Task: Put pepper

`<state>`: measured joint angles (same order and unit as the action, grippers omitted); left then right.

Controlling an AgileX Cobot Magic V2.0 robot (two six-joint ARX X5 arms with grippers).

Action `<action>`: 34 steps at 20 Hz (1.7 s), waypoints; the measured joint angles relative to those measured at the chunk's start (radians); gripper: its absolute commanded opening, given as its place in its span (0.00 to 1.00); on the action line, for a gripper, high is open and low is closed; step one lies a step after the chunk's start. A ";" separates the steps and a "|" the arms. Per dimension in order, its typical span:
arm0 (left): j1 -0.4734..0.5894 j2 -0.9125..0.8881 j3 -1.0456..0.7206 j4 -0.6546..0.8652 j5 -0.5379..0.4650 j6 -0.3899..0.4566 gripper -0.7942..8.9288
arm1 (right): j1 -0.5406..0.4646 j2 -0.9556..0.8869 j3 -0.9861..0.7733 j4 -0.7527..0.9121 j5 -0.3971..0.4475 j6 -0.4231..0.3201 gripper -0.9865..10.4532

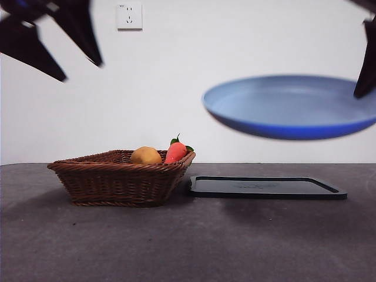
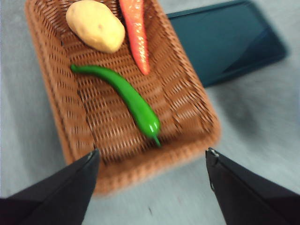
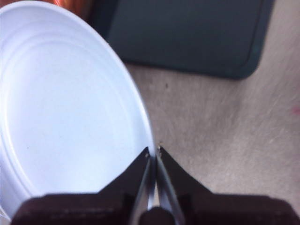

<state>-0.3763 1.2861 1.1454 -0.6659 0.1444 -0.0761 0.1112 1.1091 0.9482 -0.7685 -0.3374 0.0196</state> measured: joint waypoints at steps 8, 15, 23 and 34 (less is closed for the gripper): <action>-0.090 0.451 0.269 0.001 -0.159 -0.034 0.48 | -0.001 -0.107 0.000 -0.039 0.000 0.026 0.09; -0.090 0.601 0.286 0.037 -0.187 -0.079 0.48 | -0.001 -0.119 0.000 -0.039 0.000 0.029 0.09; -0.101 0.674 0.287 0.071 -0.189 -0.120 0.48 | -0.001 -0.119 0.000 -0.039 0.000 0.029 0.09; -0.111 0.690 0.287 0.046 -0.213 -0.127 0.25 | -0.001 -0.119 0.000 -0.034 0.000 0.026 0.09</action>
<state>-0.4873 1.9762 1.4326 -0.6201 -0.0689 -0.2035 0.1101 0.9897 0.9482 -0.8028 -0.3370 0.0452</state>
